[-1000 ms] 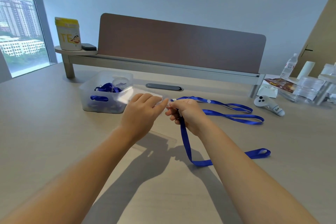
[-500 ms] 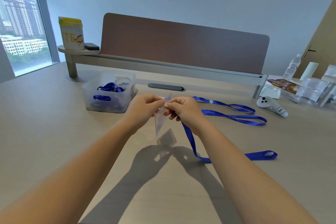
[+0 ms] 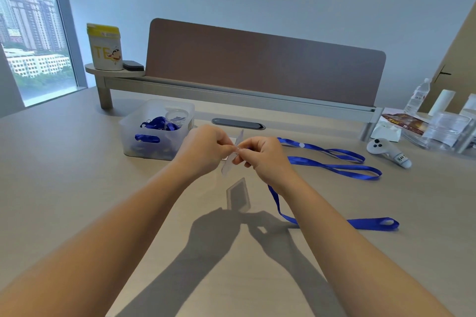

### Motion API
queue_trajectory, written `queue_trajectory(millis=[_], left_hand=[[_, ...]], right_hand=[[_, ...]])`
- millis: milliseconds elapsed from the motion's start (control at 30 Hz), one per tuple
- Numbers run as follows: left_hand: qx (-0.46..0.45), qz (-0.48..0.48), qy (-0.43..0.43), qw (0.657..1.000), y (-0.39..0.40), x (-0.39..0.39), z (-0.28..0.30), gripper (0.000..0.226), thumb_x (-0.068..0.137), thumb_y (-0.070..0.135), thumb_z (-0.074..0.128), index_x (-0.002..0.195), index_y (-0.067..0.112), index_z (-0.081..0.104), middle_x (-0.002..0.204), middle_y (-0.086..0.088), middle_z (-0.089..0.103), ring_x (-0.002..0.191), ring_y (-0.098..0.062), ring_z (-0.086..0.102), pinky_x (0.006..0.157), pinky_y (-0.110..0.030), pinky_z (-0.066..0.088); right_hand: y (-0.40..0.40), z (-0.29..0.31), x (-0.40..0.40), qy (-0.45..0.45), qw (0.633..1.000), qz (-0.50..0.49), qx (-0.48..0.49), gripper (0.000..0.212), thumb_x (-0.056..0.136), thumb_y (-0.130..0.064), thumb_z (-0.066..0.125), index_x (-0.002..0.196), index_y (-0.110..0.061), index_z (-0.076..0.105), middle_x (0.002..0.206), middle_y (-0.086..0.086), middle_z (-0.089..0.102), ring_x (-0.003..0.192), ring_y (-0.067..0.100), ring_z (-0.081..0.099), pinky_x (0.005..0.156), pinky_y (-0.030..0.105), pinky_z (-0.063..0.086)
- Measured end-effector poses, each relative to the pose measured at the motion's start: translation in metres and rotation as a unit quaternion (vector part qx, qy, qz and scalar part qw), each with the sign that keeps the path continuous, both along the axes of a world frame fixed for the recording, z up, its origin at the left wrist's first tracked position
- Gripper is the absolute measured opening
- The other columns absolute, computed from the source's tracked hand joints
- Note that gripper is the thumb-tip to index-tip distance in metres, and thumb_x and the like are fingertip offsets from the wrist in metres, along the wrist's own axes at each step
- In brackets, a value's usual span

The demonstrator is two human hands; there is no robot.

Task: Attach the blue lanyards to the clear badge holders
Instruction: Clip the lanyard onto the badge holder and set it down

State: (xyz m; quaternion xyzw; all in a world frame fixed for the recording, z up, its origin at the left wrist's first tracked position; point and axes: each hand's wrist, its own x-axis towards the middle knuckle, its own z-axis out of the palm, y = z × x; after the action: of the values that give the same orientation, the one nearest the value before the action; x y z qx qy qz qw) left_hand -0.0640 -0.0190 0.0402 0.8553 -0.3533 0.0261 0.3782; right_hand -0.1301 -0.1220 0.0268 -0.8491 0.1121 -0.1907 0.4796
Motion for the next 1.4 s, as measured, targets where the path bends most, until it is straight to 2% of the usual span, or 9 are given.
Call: queue_trajectory(millis=[400,533,633,800,967,1067,1200,1300,1400], left_hand=[[-0.017,0.017,-0.086,0.996,-0.007,-0.004,-0.01,0.023,0.088,0.022,0.051,0.093,0.003,0.062,0.079,-0.005,0.055,0.074,-0.017,0.052,0.069,-0.026,0.043],[-0.093,-0.036,0.091,0.991,-0.004,0.002,-0.009,0.017,0.088,0.02,0.05,0.081,0.008,0.059,0.078,-0.005,0.056,0.078,-0.02,0.054,0.07,-0.027,0.045],[-0.121,-0.042,0.362,0.923,0.004,0.009,-0.013,0.034,0.087,0.042,0.045,0.073,0.012,0.053,0.078,-0.006,0.055,0.074,-0.019,0.054,0.076,-0.032,0.047],[-0.015,-0.086,0.594,0.799,0.014,0.017,-0.042,0.076,0.078,0.071,0.024,0.073,0.004,0.061,0.062,-0.008,0.065,0.057,-0.017,0.058,0.059,-0.025,0.051],[-0.299,-0.019,0.66,0.689,0.001,0.015,-0.047,0.04,0.088,0.04,0.047,0.099,0.003,0.058,0.075,-0.01,0.066,0.039,-0.011,0.063,0.04,-0.015,0.052],[-0.372,0.046,0.589,0.716,-0.005,0.015,-0.036,0.018,0.089,0.019,0.05,0.089,0.003,0.056,0.064,-0.008,0.062,0.031,-0.006,0.057,0.035,-0.012,0.048],[-0.371,0.071,0.518,0.767,-0.011,0.014,-0.019,0.029,0.089,0.014,0.051,0.116,0.006,0.049,0.076,-0.009,0.06,0.055,-0.012,0.059,0.037,-0.014,0.05],[-0.378,0.078,0.484,0.785,-0.016,0.015,-0.008,0.023,0.089,0.013,0.052,0.109,0.004,0.051,0.076,-0.009,0.061,0.061,-0.014,0.06,0.043,-0.015,0.052],[-0.395,0.075,0.468,0.787,-0.023,0.01,0.006,0.008,0.088,0.012,0.052,0.088,0.004,0.054,0.074,-0.008,0.06,0.061,-0.014,0.061,0.042,-0.015,0.052]], right_hand=[[0.003,-0.004,0.0,-0.036,0.997,-0.022,-0.072,0.021,0.091,-0.01,0.047,0.095,0.002,0.064,0.063,-0.009,0.054,0.069,0.016,0.053,0.065,0.027,0.046],[-0.001,-0.003,0.001,-0.039,0.999,-0.018,-0.032,0.016,0.091,-0.007,0.047,0.09,-0.003,0.063,0.062,-0.005,0.056,0.062,0.014,0.051,0.061,0.025,0.044],[-0.006,0.001,0.004,-0.041,0.997,-0.002,0.066,0.022,0.091,-0.006,0.047,0.074,-0.012,0.058,0.061,0.0,0.054,0.052,0.005,0.048,0.049,0.009,0.041],[-0.01,0.009,0.007,-0.014,0.991,0.019,0.129,0.024,0.092,-0.008,0.047,0.071,-0.014,0.056,0.059,0.003,0.045,0.05,0.01,0.039,0.051,0.019,0.035],[-0.018,0.004,0.0,0.064,0.986,0.071,0.134,0.012,0.085,-0.001,0.057,0.083,-0.013,0.054,0.071,0.004,0.047,0.052,0.009,0.038,0.053,0.02,0.033],[-0.027,-0.005,-0.002,0.166,0.986,0.0,-0.029,0.036,0.082,-0.002,0.06,0.116,-0.01,0.049,0.107,0.006,0.052,0.063,0.01,0.048,0.058,0.021,0.041],[-0.036,-0.018,-0.006,0.141,0.971,-0.139,-0.136,0.043,0.085,-0.008,0.057,0.125,-0.007,0.041,0.124,0.01,0.05,0.094,0.02,0.051,0.083,0.035,0.047],[-0.04,-0.02,-0.011,0.073,0.952,-0.213,-0.208,0.03,0.082,-0.018,0.063,0.105,-0.007,0.048,0.102,0.005,0.052,0.092,0.021,0.047,0.073,0.031,0.041],[-0.034,-0.019,-0.014,0.097,0.969,-0.183,-0.132,0.027,0.085,-0.025,0.059,0.065,-0.012,0.046,0.062,-0.002,0.044,0.059,0.015,0.041,0.052,0.023,0.033]])
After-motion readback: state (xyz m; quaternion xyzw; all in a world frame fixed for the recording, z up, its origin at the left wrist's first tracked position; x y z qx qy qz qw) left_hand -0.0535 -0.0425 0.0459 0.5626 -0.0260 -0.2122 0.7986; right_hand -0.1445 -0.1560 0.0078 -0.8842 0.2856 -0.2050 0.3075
